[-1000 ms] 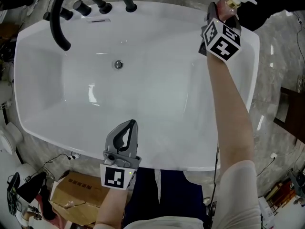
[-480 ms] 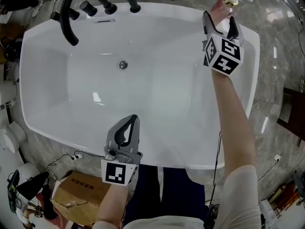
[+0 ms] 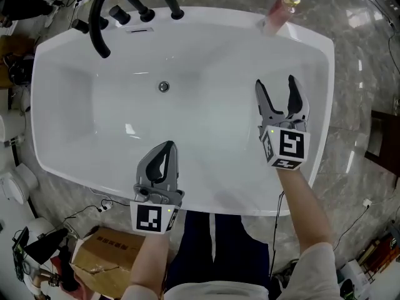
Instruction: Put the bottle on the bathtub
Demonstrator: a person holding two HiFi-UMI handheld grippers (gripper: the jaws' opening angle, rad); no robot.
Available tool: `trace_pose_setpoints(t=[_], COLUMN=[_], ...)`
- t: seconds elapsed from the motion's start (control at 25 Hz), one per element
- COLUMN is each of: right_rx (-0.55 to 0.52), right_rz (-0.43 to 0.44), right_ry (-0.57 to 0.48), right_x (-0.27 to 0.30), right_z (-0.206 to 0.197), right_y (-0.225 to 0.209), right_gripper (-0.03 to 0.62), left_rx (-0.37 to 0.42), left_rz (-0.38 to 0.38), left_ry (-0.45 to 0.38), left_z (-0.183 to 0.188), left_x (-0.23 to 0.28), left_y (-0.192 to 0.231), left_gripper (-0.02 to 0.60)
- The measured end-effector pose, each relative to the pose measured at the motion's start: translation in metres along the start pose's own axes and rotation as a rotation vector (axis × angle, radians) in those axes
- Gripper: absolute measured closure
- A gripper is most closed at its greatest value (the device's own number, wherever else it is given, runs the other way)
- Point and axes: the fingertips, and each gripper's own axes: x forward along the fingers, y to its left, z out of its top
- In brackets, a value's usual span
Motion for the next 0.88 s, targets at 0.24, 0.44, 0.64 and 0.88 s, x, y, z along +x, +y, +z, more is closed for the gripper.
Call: trace_pose_setpoints(t=[0.24, 0.44, 0.64, 0.88], right_rx=[0.090, 0.127, 0.164, 0.176], right_rz=[0.040, 0.010, 0.000, -0.030], right_ry=[0.047, 0.107, 0.121, 0.104], right_x=[-0.069, -0.113, -0.135, -0.151], right_z=[-0.010, -0.026, -0.033, -0.017], right_y=[0.039, 0.068, 0.088, 0.078], right_gripper=[0.255, 0.589, 0.589, 0.589], left_rx=[0.026, 0.052, 0.047, 0.026], left_rz=[-0.045, -0.063, -0.055, -0.041], left_ry=[0.008, -0.012, -0.007, -0.008], left_z=[0.008, 0.016, 0.015, 0.020], left_x=[0.002, -0.004, -0.015, -0.030], left_y=[-0.007, -0.007, 0.000, -0.001], left_gripper=[0.574, 0.574, 0.574, 0.574])
